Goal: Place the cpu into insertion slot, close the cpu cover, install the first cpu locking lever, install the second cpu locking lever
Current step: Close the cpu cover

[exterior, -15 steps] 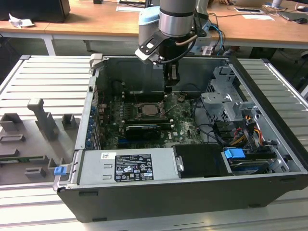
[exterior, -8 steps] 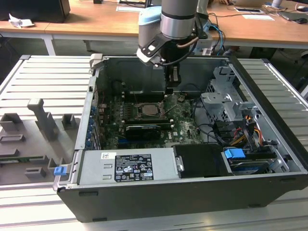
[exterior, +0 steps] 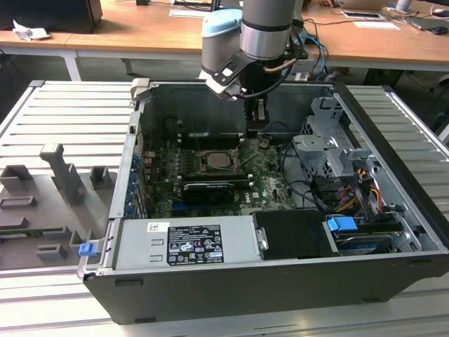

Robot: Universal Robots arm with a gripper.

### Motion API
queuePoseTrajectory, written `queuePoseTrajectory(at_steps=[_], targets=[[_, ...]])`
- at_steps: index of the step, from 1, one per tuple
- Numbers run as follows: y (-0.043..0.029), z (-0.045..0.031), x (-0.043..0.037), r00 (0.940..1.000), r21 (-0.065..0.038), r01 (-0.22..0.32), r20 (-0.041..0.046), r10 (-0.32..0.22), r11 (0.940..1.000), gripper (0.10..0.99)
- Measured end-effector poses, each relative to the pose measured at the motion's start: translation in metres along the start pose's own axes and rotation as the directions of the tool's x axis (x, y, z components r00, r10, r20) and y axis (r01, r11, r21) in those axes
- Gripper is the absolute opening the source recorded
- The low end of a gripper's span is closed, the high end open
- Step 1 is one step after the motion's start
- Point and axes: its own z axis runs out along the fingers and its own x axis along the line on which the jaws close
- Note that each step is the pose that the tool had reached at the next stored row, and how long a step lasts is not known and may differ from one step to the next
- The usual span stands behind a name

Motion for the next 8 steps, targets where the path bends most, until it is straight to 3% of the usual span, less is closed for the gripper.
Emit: queuePoseTrajectory(at_steps=[8], targets=[[0.0139, 0.005, 0.0, 1.0, 0.0, 0.0, -0.0002, 0.0, 1.0, 0.106]])
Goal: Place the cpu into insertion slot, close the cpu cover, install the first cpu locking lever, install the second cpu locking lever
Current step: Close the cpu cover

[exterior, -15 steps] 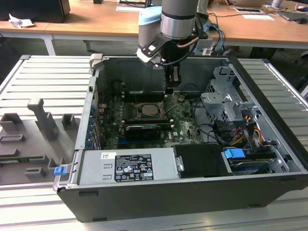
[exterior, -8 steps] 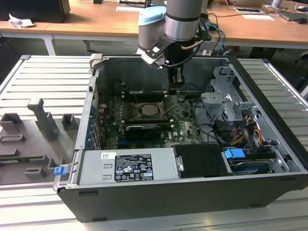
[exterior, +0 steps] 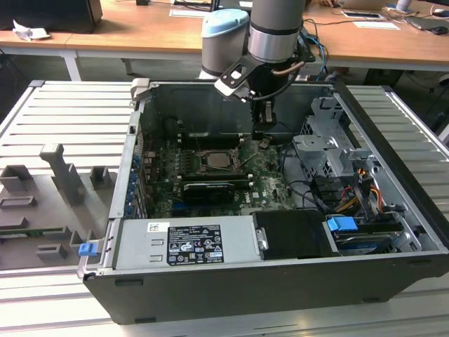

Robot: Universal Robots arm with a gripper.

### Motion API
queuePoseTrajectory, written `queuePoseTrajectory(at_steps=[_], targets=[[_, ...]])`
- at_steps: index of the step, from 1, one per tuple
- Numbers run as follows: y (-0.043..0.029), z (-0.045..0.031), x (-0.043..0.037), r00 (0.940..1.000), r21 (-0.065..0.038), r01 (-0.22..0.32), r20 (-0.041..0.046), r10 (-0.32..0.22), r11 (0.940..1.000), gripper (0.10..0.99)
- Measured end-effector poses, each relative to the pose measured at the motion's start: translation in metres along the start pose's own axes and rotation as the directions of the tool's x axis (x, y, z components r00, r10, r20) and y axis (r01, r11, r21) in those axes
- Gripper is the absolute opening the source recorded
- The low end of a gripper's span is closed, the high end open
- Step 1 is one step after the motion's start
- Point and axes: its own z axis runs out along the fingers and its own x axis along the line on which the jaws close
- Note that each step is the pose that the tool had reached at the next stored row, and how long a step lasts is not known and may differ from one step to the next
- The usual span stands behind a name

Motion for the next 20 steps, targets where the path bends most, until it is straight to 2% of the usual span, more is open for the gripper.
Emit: queuePoseTrajectory(at_steps=[16, 20], targets=[[0.0185, 0.0082, 0.0006, 1.0, 0.0, 0.004, -0.0002, -0.004, 1.0, 0.106], [0.0193, 0.0174, 0.0006, 1.0, 0.0, 0.004, 0.0, -0.004, 1.0, 0.106]])
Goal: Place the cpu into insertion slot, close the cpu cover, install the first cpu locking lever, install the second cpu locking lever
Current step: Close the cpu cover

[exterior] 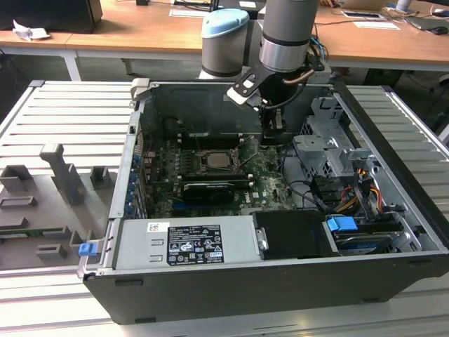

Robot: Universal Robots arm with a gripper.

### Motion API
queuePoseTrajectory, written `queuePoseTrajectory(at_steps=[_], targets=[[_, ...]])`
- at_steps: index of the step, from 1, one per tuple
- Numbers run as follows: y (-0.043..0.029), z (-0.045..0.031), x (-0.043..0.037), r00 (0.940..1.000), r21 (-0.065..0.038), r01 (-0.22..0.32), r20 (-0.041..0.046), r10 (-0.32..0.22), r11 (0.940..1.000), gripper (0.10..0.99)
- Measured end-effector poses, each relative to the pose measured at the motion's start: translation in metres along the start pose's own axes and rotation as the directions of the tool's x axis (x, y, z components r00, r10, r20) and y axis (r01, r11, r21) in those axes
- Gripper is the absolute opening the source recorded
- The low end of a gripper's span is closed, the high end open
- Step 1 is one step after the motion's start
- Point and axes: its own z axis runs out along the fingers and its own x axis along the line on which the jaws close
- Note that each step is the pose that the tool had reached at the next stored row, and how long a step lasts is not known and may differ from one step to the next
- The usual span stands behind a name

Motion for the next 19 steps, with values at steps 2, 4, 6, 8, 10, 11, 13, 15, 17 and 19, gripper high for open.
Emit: queuePoseTrajectory(at_steps=[2, 4, 6, 8, 10, 11, 13, 15, 17, 19], targets=[[0.0, 0.0017, 0.0, 1.0, 0.0, 0.0, 0.0001, 0.0, 1.0, 0.106], [-0.0007, 0.002, 0.0, 1.0, 0.0, 0.0, 0.0001, 0.0, 1.0, 0.106], [-0.0017, 0.0019, 0.0, 1.0, 0.0, 0.0, 0.0, 0.0, 1.0, 0.106], [-0.0031, 0.0019, 0.0, 1.0, 0.0, 0.0, 0.0001, 0.0, 1.0, 0.106], [-0.0043, 0.0018, 0.0, 1.0, 0.0, 0.0, 0.0001, 0.0, 1.0, 0.106], [-0.0048, 0.0018, 0.0, 1.0, 0.0, 0.0, 0.0, 0.0, 1.0, 0.106], [-0.0064, 0.0018, 0.0001, 1.0, 0.0, 0.0, 0.0001, 0.0, 1.0, 0.106], [-0.0104, 0.0017, 0.0, 1.0, 0.0, 0.0, 0.0, 0.0, 1.0, 0.106], [-0.0137, 0.0015, 0.0, 1.0, 0.0, 0.0, 0.0001, 0.0, 1.0, 0.106], [-0.0165, 0.0015, 0.0, 1.0, 0.0, 0.0, 0.0, 0.0, 1.0, 0.106]])
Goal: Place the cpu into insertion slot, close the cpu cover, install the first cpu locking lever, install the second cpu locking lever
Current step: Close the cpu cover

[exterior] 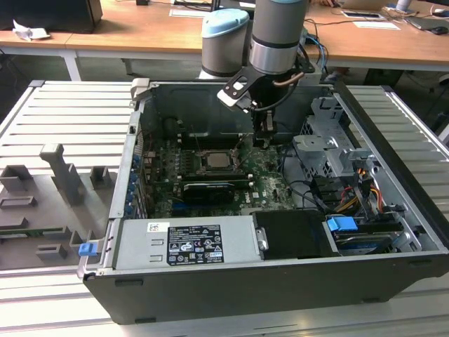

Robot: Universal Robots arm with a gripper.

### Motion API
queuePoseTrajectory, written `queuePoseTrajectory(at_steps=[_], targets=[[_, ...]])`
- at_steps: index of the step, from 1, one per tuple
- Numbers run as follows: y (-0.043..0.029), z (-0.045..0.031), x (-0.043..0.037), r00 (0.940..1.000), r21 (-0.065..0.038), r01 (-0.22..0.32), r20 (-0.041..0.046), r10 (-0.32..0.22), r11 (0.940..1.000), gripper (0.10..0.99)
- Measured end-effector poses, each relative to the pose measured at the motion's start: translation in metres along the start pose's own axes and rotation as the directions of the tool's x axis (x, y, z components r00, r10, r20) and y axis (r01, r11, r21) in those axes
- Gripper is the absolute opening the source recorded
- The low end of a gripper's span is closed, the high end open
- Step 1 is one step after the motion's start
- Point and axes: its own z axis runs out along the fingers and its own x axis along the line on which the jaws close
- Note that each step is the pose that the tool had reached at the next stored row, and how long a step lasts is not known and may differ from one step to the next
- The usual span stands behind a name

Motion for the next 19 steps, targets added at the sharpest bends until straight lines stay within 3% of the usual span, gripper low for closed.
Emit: queuePoseTrajectory(at_steps=[11, 19], targets=[[-0.0076, -0.0002, 0.0, 1.0, 0.0, 0.0, 0.0, 0.0, 1.0, 0.106], [-0.0181, -0.0004, 0.0001, 1.0, 0.0, 0.0, 0.0, 0.0, 1.0, 0.106]])
